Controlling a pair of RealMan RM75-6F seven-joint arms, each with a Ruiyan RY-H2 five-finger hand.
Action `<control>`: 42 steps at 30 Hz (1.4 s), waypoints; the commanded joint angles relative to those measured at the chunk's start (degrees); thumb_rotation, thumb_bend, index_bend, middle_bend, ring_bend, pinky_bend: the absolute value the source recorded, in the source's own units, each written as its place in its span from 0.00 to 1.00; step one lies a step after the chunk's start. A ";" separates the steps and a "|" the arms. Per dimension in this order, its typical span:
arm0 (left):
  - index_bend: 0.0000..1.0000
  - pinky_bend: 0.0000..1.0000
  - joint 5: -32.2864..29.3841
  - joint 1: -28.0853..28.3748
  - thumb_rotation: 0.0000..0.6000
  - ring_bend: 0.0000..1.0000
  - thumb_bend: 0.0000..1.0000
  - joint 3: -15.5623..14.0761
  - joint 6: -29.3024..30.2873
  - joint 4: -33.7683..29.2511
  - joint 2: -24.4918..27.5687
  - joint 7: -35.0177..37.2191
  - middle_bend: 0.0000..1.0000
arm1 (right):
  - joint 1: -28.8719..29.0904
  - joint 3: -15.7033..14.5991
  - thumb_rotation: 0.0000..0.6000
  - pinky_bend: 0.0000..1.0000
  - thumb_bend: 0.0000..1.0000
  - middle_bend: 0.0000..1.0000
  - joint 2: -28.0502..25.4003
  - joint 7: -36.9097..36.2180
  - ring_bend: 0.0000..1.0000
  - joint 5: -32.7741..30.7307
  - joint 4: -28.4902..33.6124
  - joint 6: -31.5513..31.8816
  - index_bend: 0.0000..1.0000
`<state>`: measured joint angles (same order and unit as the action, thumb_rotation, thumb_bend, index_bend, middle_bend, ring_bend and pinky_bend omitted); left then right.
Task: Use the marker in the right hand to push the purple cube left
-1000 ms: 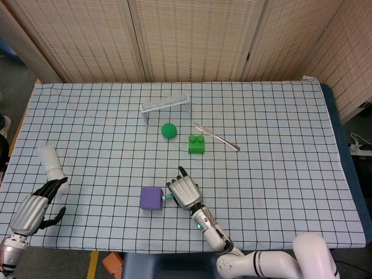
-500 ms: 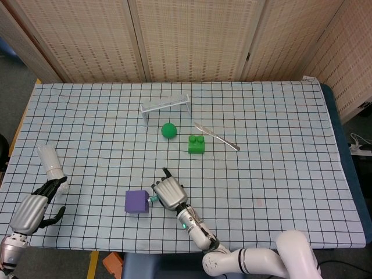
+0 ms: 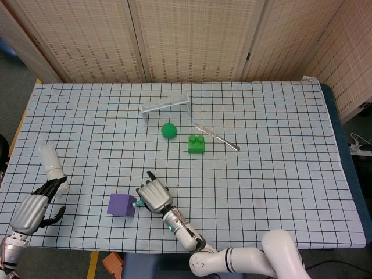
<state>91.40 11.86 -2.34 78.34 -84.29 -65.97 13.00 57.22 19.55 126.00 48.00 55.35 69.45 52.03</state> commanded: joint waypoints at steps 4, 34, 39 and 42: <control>0.00 0.29 0.00 0.00 1.00 0.10 0.44 -0.02 -0.03 0.05 0.04 0.07 0.13 | 2.74 1.45 1.00 0.11 0.40 0.80 2.36 -0.81 0.41 -0.68 -2.89 -1.07 0.91; 0.00 0.29 1.17 -0.48 1.00 0.10 0.44 -0.39 1.33 -0.55 0.22 -1.19 0.13 | -5.85 -8.81 1.00 0.11 0.40 0.80 -12.80 4.28 0.41 1.16 15.63 12.87 0.91; 0.00 0.29 0.92 -0.42 1.00 0.10 0.44 -0.32 1.00 -0.77 -0.15 -2.45 0.13 | -11.56 -13.36 1.00 0.11 0.40 0.80 -21.05 3.55 0.41 1.74 22.52 17.23 0.91; 0.00 0.29 0.86 -0.37 1.00 0.10 0.44 -0.29 0.85 -0.97 -0.38 -3.23 0.13 | -14.82 -16.39 1.00 0.11 0.40 0.80 -24.77 2.22 0.41 2.68 24.81 19.45 0.91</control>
<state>92.28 11.47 -2.64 79.24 -85.20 -66.29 9.87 44.76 5.44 103.69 51.11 57.15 92.21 69.45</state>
